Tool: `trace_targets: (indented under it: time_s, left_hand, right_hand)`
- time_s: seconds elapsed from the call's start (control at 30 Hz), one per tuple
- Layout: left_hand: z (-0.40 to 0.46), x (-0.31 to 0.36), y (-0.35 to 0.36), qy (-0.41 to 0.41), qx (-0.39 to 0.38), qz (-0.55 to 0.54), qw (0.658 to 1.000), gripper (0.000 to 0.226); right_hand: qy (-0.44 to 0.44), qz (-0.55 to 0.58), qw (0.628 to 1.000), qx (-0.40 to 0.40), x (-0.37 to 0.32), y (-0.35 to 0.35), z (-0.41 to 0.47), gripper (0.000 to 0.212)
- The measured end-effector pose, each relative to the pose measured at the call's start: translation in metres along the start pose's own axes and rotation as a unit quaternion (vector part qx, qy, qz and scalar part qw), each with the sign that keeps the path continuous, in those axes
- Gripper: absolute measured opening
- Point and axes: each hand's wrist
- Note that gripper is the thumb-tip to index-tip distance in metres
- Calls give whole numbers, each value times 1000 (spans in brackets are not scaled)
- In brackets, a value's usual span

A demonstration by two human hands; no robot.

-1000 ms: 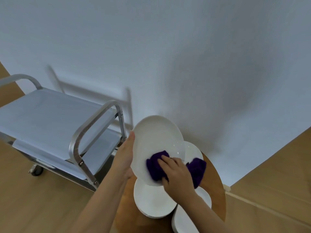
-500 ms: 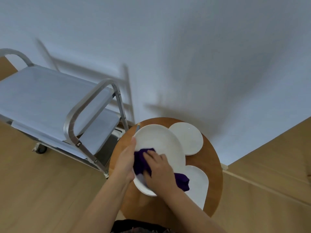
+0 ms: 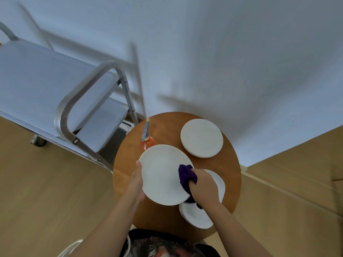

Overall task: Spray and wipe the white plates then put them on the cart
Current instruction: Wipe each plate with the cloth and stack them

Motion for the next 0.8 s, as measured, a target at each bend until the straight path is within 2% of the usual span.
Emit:
trace_targets:
  time_s: [0.1, 0.23, 0.47, 0.5, 0.57, 0.67, 0.73, 0.8]
  left_hand:
    - [10, -12, 6, -22, 23, -19, 999, 66]
    - [24, -24, 13, -26, 45, -29, 998, 68]
    - [47, -41, 13, -53, 130, 15, 990, 47]
    - [50, -43, 11, -51, 166, 41, 984, 45]
    - [54, -46, 4, -34, 238, 157, 958, 48]
    - [61, -51, -5, 12, 261, 322, 910, 44]
    - [67, -55, -9, 39, 274, 370, 887, 40]
    - [72, -57, -12, 70, 285, 383, 876, 27]
  right_hand:
    - [7, 69, 997, 26, 7, -6, 6, 10]
    - [13, 93, 995, 38, 17, -8, 14, 13]
    - [20, 120, 992, 18, 26, -9, 29, 11]
    - [20, 127, 992, 17, 27, -10, 31, 11]
    - [11, 135, 991, 17, 29, -13, 37, 12]
    - [9, 137, 990, 19, 32, -16, 45, 10]
    - [14, 137, 990, 17, 33, -17, 50, 10]
    - [16, 137, 990, 9, 33, -16, 53, 10]
Point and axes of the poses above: each hand's wrist, its own z-axis towards the middle knuckle, its own y-axis out of the palm, x = y × z, and after that the axes turned 7 degrees about y, right-handed
